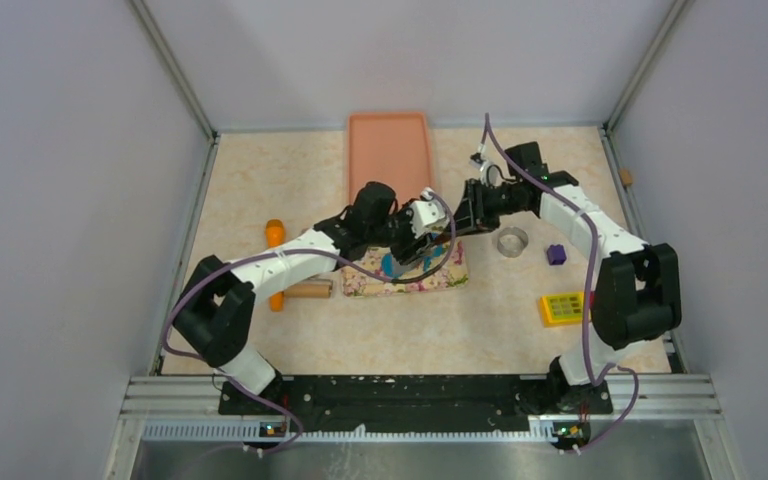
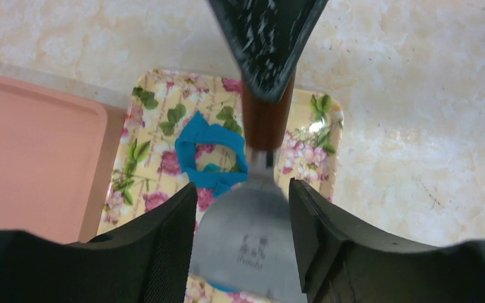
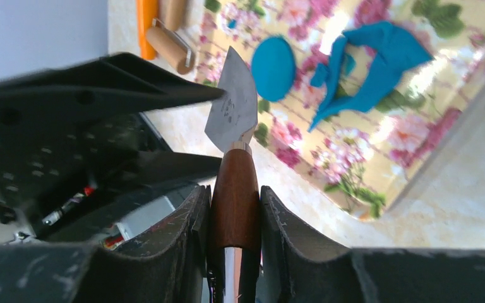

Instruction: Roll out the dumpling wrappers from the dough

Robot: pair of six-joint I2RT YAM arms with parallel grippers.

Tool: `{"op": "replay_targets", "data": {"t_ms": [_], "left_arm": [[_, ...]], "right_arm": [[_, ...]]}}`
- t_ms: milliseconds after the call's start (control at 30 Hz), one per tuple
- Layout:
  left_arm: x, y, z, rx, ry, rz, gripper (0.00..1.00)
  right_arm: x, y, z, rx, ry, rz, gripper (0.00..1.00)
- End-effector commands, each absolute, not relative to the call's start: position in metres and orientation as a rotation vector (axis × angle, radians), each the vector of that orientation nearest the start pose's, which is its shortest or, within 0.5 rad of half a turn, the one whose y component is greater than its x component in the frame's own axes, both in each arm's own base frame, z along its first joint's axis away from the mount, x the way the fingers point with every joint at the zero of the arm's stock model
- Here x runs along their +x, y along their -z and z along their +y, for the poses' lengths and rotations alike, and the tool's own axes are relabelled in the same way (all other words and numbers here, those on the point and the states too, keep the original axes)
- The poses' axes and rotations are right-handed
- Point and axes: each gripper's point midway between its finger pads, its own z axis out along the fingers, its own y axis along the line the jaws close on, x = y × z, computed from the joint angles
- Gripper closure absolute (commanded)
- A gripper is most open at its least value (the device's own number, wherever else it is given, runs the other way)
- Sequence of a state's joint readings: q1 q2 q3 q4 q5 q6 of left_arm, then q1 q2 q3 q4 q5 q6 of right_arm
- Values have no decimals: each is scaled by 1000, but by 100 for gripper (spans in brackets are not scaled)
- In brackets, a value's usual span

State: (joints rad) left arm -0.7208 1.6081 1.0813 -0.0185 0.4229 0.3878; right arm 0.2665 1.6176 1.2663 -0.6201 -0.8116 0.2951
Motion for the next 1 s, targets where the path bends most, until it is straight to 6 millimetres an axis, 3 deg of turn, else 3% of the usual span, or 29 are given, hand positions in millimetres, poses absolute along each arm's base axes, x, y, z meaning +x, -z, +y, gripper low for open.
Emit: {"op": "replay_targets", "data": {"t_ms": [0,200,300,433,600,800,967], "left_arm": [[295,-183,-319,1270,611,1704,39],[302,-170,-242,774,625,2049,26],[309,-146,-207,424,708,2281,31],[325,-111,-162,81,641,2394,38],[332,-92,-159,-32,679,2444,45],[337,-60,-140,-214,549,2516,51],[340,-49,-138,-270,527,2541,54]], "right_arm": [[305,-177,201,-344,-1167,2453,100],[300,-163,192,-356,-1101,2434,100],[299,-162,191,-333,-1093,2424,100],[297,-160,183,-312,-1021,2448,100],[301,-167,177,-268,-959,2453,100],[302,-166,178,-224,-972,2470,100],[301,-164,180,-217,-991,2475,100]]}}
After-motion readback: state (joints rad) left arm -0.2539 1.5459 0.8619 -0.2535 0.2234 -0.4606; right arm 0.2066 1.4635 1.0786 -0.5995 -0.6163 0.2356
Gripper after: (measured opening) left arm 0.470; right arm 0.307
